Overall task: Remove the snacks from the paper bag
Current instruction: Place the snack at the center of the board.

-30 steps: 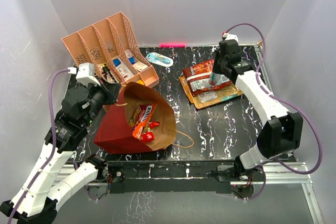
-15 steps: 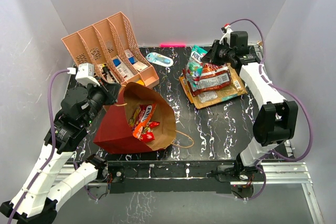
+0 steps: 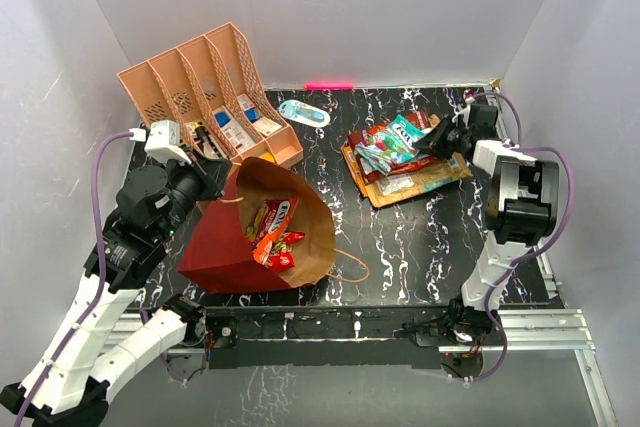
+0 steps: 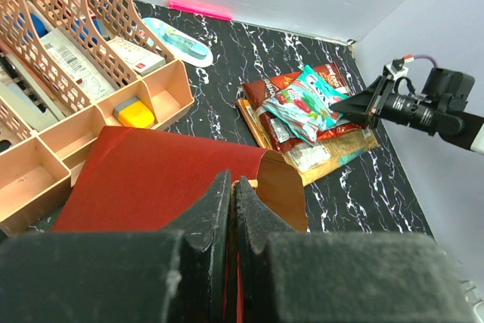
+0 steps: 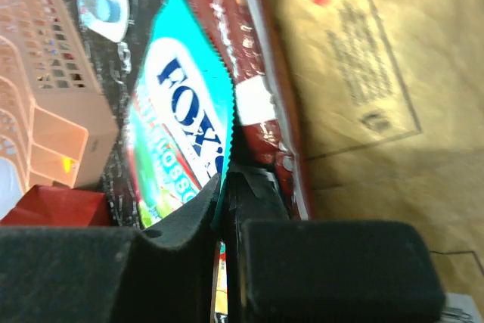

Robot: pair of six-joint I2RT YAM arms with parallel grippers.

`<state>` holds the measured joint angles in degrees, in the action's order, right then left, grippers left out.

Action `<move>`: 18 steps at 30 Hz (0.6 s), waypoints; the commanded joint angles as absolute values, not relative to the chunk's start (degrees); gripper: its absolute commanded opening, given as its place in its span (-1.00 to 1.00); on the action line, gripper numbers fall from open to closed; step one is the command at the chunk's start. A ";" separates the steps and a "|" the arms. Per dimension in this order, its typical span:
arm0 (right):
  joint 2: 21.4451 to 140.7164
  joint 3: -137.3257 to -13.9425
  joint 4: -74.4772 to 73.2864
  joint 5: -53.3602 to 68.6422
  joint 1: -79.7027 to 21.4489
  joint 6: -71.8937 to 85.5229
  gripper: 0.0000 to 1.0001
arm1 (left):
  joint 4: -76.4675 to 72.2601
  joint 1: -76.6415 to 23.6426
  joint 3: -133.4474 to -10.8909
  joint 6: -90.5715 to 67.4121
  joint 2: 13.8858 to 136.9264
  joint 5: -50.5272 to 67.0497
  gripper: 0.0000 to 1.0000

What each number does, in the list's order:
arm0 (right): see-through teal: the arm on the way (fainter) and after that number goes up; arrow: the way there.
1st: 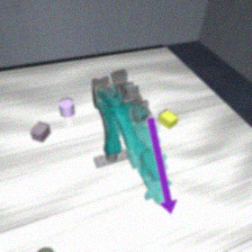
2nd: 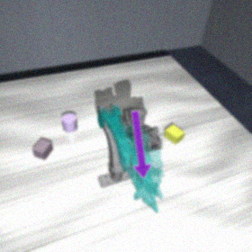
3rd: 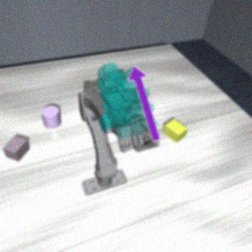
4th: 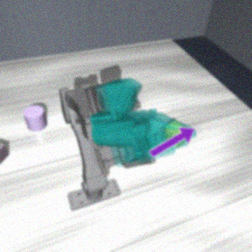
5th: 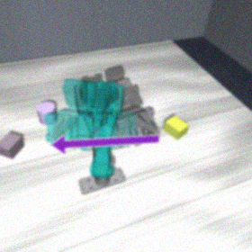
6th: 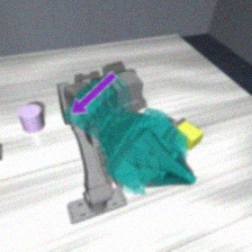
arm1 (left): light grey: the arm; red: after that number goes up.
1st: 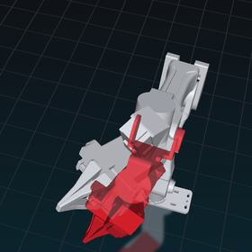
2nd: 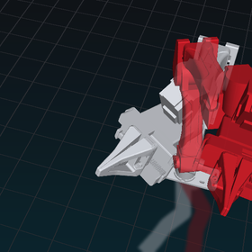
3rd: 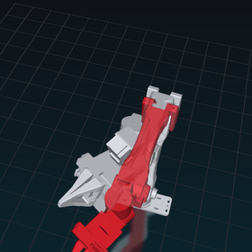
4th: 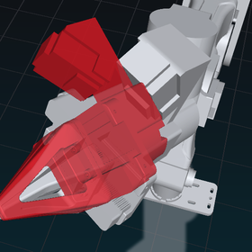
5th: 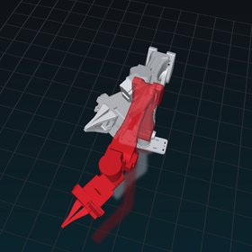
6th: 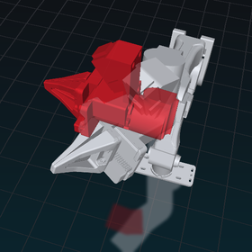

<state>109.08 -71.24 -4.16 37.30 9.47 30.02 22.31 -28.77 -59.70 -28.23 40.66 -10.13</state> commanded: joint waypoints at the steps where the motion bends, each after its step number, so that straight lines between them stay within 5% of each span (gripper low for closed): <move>1: 107.51 -68.26 3.88 33.61 9.89 29.78 -0.85 | 21.53 -28.73 -60.64 -27.97 40.21 -10.50 -1.00; 14: 102.37 -55.62 15.61 27.05 11.69 36.11 -0.84 | 21.53 -28.70 -60.29 -28.03 40.21 -10.44 -1.00; 18: 99.41 -55.71 13.26 29.06 11.71 34.71 -0.32 | 21.61 -28.72 -60.03 -28.12 39.76 -10.69 -1.00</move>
